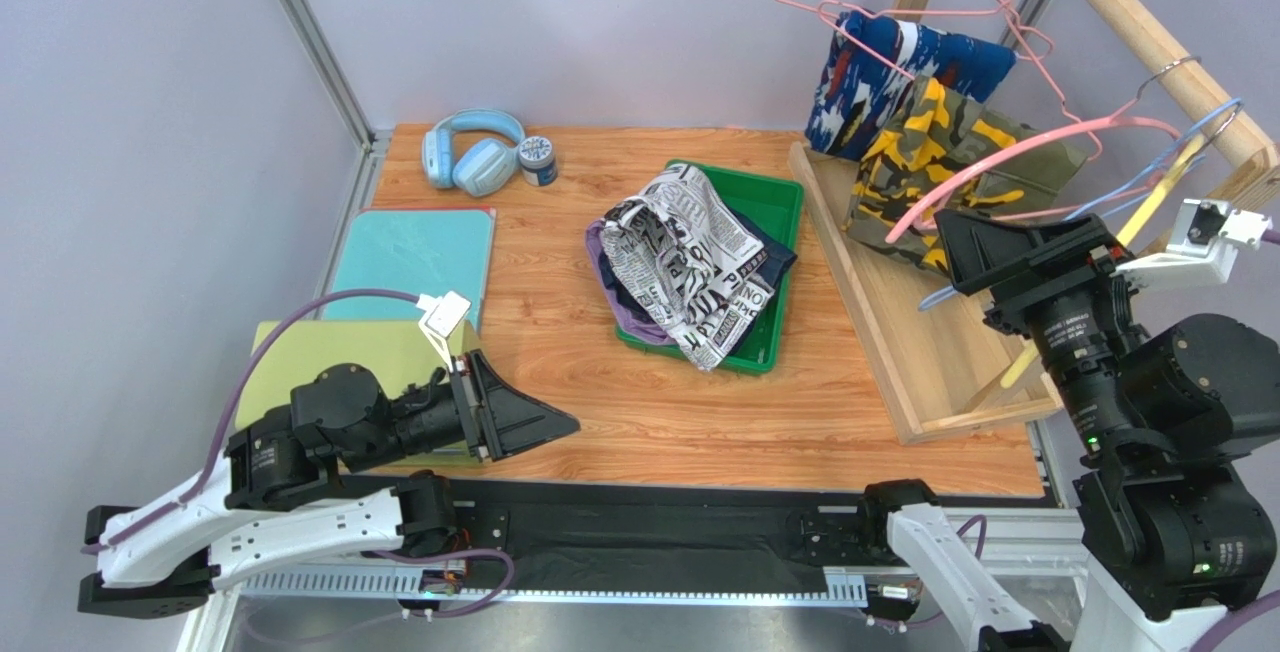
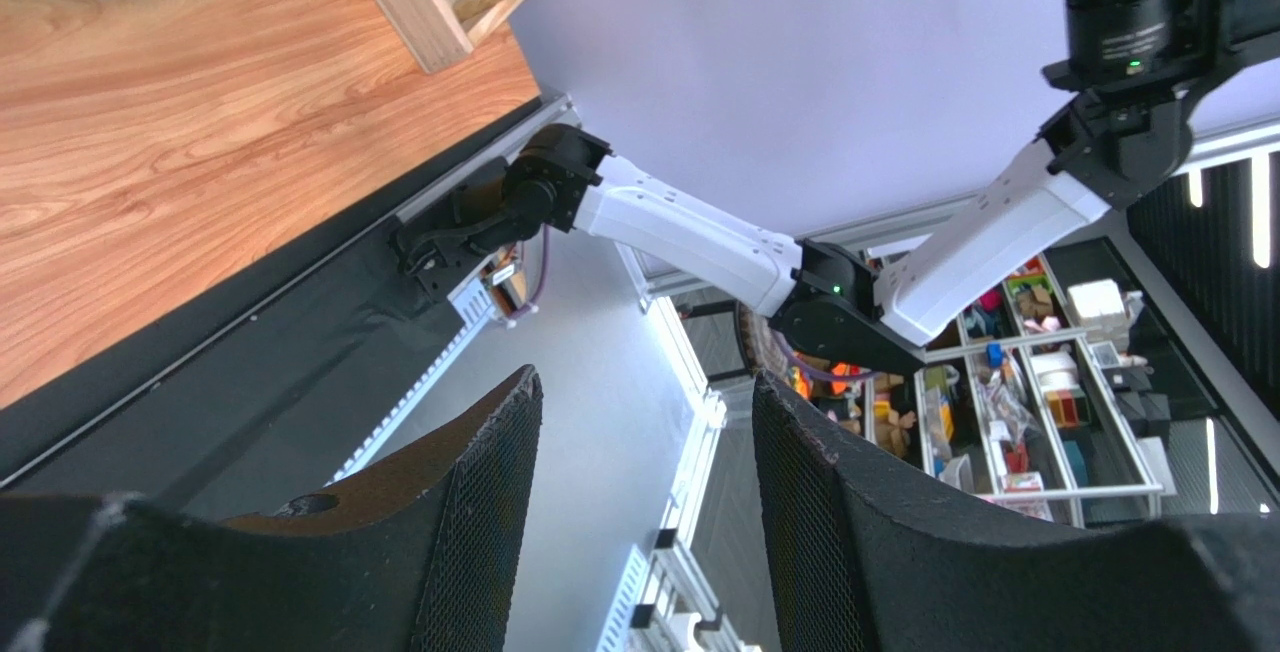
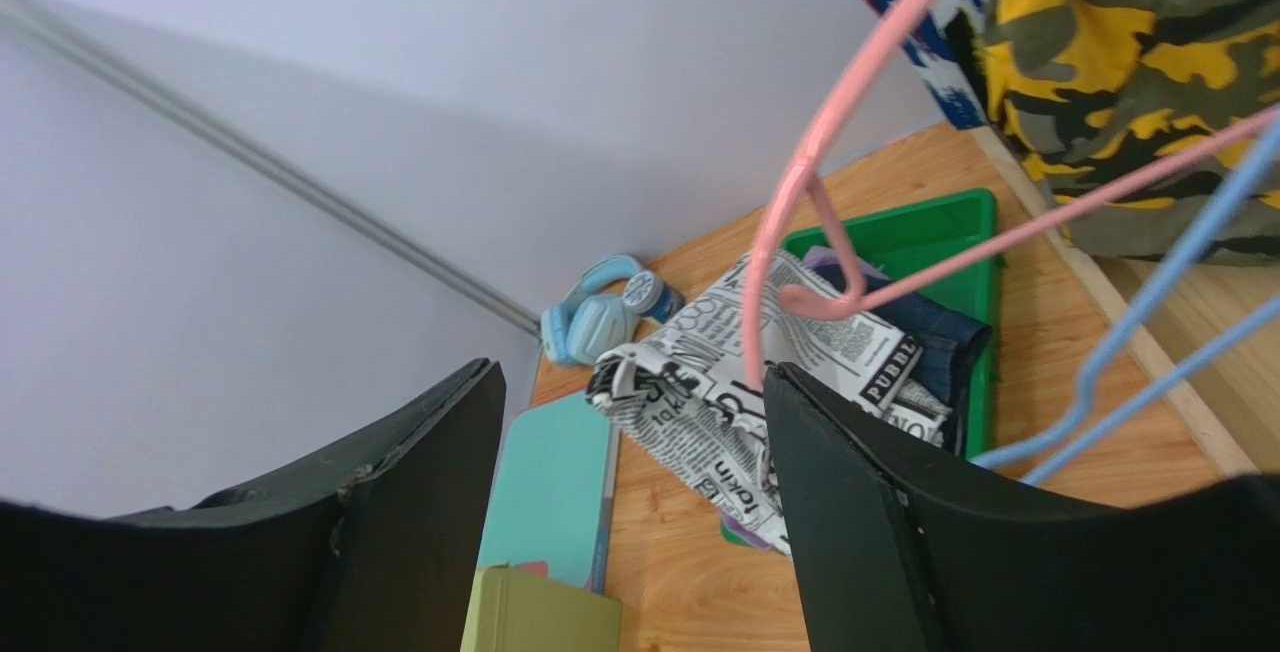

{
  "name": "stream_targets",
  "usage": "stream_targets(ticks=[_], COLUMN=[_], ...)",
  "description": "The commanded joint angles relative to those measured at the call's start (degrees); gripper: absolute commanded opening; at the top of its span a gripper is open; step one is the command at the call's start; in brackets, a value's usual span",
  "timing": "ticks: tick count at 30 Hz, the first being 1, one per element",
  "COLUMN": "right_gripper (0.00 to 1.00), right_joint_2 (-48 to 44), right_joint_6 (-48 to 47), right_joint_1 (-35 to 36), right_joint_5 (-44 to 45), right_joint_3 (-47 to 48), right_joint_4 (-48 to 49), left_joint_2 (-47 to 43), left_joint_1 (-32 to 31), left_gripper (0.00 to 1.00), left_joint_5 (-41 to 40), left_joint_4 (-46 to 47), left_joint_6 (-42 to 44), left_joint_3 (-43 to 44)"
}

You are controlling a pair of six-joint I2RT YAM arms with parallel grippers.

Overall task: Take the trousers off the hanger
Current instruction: Hang the hanger back to the clothesline with the right arm, then grab a hanger with trousers on it with the right arm

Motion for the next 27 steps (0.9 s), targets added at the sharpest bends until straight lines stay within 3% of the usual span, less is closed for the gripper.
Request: stream_targets(ticks=[1,6,10,13,16,22,27], right_gripper=[0.69,0.69,0.69,0.69,0.70,0.64,0.63], right_joint_2=[6.27,14.08,20.15,25.43,30.96,46.95,63.30], right_joint_6=[-3.90,-2.15,-1.97,-3.20,-4.08,3.65,3.14], right_joint_1=[-0.28,-0.02,4.36,14.26,19.82,21.60,21.60], right_joint_5=[-10.61,-14.84,-9.50,3.13,17.99,36.36,46.49], right_joint_3=[4.94,8.89,12.50,15.66,17.34,26.46,42.11], right_joint_4=[1.50,7.03,9.94,11.88,16.35,21.46,22.16], left_joint_2=[2.24,4.71,5.15,4.80,4.01,2.78,1.55], left_joint_1=[0.08,0.08,0.08,0.08,0.07,-0.01,0.08], left_gripper=[0.60,0.60,0.60,0.60,0.60,0.60,0.60], left_joint_5=[0.72,1.60,2.66,2.14,2.04,0.46,0.46], left_joint_4=[3.55,4.70,4.52,4.26,3.56,2.24,0.75], left_joint_6=[0.38,0.56,0.56,0.56,0.56,0.56,0.12], left_joint_3=[0.17,0.61,0.70,0.52,0.43,0.35,-0.18])
